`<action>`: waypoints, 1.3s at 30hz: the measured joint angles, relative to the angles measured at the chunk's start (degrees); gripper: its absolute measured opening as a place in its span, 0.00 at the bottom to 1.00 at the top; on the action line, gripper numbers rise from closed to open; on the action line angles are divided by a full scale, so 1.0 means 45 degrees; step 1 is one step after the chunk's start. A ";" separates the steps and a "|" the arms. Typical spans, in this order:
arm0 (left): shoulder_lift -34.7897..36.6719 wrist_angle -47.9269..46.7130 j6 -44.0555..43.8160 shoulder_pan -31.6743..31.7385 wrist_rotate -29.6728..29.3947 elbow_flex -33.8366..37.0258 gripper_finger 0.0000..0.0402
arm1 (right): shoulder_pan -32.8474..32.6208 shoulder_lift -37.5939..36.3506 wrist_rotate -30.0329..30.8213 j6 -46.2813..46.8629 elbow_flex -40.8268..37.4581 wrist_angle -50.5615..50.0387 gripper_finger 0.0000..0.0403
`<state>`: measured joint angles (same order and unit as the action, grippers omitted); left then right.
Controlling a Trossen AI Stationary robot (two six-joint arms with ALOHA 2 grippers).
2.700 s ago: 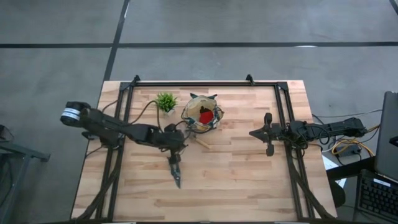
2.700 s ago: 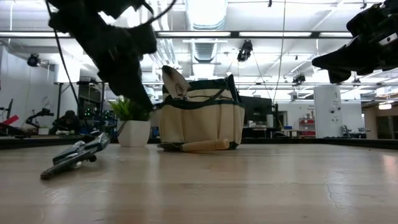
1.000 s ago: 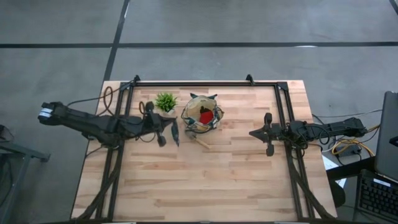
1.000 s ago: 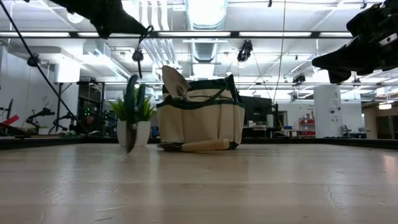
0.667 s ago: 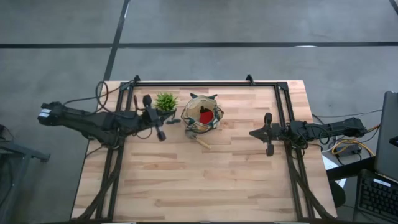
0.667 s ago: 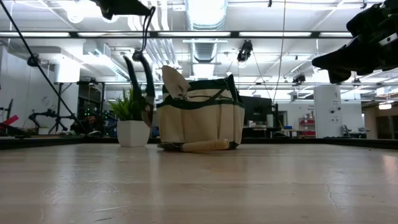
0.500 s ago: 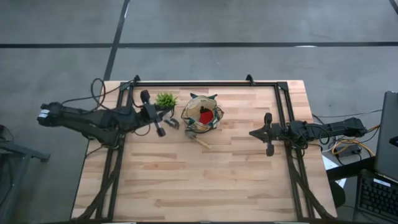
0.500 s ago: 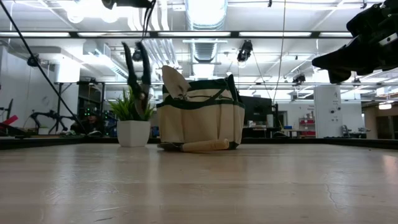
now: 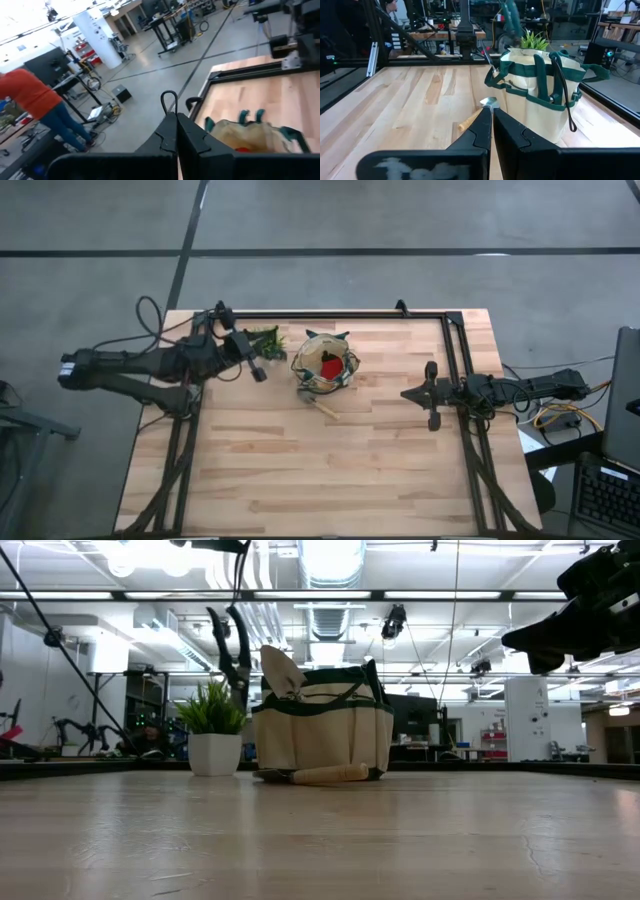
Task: Pick & Place Garden tools in Gardening bag
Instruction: Put the green shear scissors into the white gardening bag
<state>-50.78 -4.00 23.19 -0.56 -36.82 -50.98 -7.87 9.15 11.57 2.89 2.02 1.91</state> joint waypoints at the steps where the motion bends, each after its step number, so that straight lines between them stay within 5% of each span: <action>1: 0.0000 0.0082 0.0071 0.0143 0.0115 0.0000 0.00 | 0.0002 0.0000 -0.0001 0.0004 0.0000 0.0000 0.03; 16: -0.0740 0.1581 -0.1116 0.2098 0.2295 -0.0012 0.00 | 0.0001 0.0000 0.0001 -0.0013 0.0000 0.0005 0.03; 39: -0.1899 0.2865 -0.1044 0.2328 0.2453 -0.0593 0.00 | 0.0003 0.0000 0.0000 -0.0004 0.0000 0.0005 0.03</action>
<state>-59.33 8.90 18.49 9.91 -25.78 -53.65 -7.86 9.15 11.57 2.87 2.02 1.93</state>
